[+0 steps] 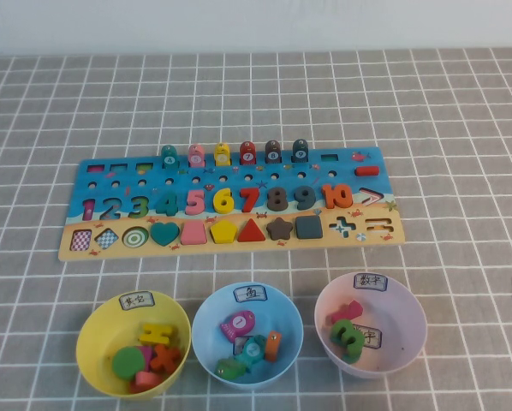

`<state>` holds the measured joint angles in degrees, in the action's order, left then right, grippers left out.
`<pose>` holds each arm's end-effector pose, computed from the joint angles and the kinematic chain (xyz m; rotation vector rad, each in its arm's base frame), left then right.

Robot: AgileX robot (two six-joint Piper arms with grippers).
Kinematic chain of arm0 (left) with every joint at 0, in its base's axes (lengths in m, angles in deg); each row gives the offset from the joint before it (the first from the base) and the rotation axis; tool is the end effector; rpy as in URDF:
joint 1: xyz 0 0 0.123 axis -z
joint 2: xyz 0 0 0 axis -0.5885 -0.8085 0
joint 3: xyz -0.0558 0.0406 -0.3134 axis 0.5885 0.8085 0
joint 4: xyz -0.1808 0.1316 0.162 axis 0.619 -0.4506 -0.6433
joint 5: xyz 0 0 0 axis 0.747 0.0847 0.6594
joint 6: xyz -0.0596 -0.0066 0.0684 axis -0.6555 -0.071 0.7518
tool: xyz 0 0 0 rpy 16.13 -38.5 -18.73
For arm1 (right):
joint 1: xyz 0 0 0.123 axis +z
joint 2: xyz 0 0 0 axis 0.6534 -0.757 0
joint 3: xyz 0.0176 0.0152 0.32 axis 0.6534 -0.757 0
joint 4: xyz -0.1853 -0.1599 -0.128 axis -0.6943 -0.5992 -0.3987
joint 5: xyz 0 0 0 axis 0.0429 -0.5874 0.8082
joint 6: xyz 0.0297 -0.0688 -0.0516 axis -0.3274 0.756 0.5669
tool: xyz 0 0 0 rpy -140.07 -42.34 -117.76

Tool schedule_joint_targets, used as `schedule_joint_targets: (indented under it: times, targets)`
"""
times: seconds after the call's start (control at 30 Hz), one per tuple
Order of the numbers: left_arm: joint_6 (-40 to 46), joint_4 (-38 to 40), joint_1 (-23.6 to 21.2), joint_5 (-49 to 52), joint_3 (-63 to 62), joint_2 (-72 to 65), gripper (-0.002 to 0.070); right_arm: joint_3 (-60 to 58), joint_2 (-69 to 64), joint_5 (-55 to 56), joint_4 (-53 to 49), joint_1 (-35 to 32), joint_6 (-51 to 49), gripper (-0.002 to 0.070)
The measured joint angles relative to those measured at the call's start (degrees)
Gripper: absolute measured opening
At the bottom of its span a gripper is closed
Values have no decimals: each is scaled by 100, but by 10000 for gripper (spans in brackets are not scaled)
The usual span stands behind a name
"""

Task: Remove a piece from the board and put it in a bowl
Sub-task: Pick up the "number 10"

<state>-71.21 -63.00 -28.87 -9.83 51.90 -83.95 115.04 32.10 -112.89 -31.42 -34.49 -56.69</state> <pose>0.0412 -0.0031 0.1714 0.1442 1.8619 -0.0341 0.1680 0.0540 0.3125 -0.0480 2.5326 0.6244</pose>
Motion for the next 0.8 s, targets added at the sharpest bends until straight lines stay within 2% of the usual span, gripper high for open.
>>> schedule_joint_targets:
  times: [0.2,0.4,0.8]
  targets:
    - [0,0,0,0,0,0,-1,1410,-1633,-271,-307,208,2,-17]
    - [0,0,0,0,0,0,-1,2743,-2962,-444,-1080,910,-586,-17]
    - [0,0,0,0,0,0,-1,5267,-5186,-1326,-1398,1498,-844,-17]
